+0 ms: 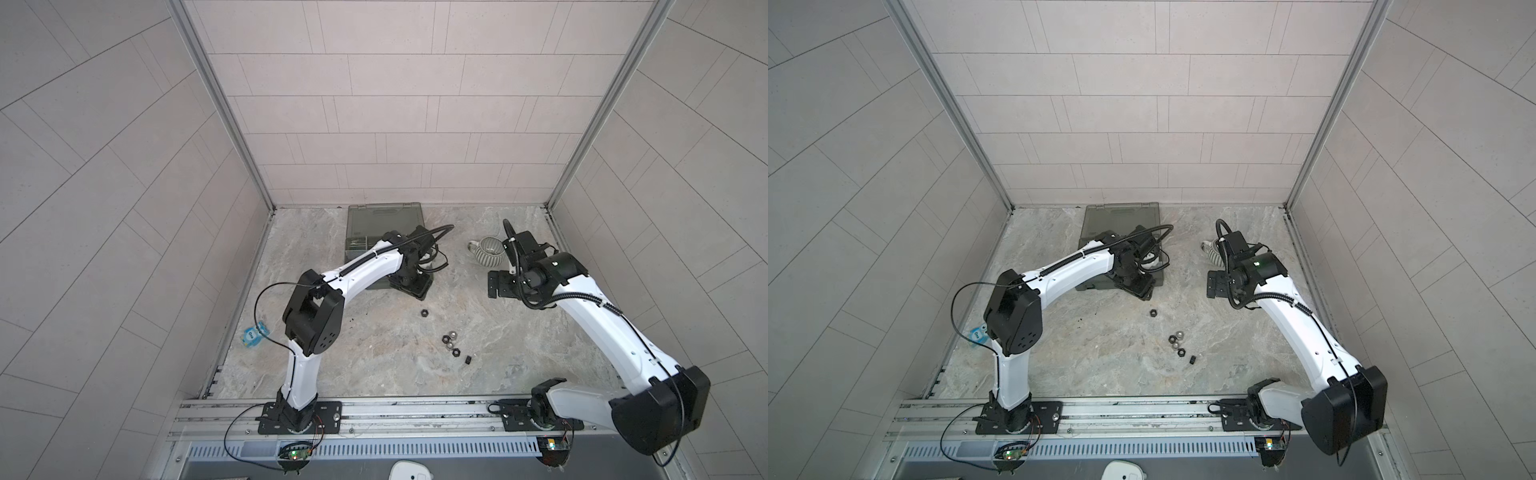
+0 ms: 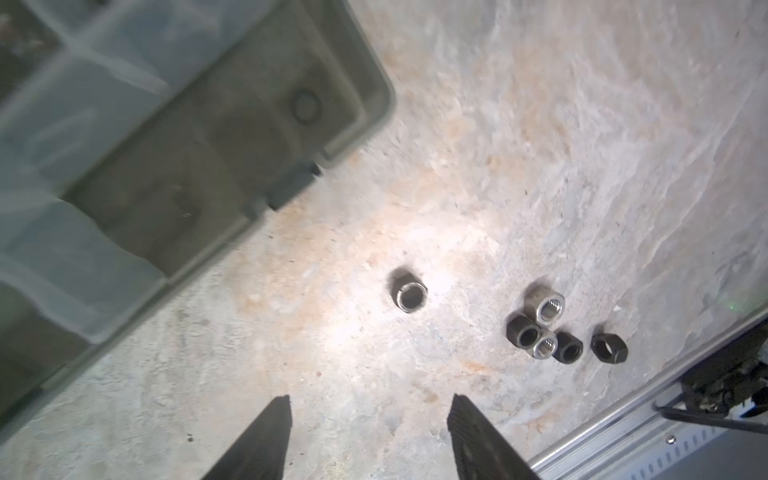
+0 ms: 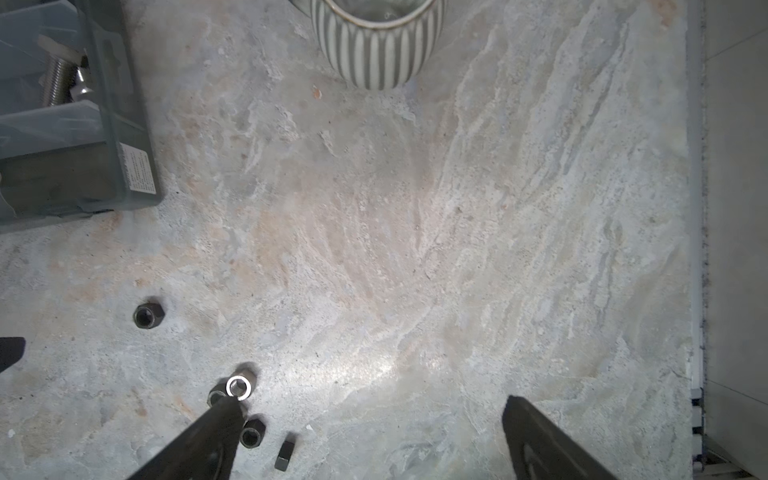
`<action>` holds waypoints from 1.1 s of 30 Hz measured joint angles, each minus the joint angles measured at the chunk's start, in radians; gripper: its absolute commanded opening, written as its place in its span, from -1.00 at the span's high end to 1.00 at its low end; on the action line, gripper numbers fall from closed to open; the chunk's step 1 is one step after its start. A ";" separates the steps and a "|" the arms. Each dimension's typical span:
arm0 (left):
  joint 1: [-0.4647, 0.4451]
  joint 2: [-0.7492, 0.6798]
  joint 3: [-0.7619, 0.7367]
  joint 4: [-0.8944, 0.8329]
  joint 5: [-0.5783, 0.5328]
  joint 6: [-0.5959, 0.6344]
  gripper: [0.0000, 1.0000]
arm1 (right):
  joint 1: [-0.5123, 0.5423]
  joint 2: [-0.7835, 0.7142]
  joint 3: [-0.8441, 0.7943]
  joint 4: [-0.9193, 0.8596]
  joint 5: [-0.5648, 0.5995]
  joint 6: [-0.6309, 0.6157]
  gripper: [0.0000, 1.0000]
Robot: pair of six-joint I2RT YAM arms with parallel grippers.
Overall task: Sort the screws and nuts into containers
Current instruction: 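Lower the left gripper onto a third silver nut while the right arm draws back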
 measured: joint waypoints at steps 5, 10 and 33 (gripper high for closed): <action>-0.058 -0.013 -0.045 0.039 0.003 -0.027 -0.33 | 0.000 -0.122 -0.089 -0.021 0.000 0.022 -0.99; -0.144 -0.013 -0.042 0.074 -0.007 -0.074 -0.30 | 0.000 -0.193 -0.134 -0.055 0.001 0.026 -0.99; -0.380 0.144 -0.014 0.181 -0.143 -0.128 -0.13 | 0.000 -0.530 -0.195 -0.270 0.019 0.047 -0.99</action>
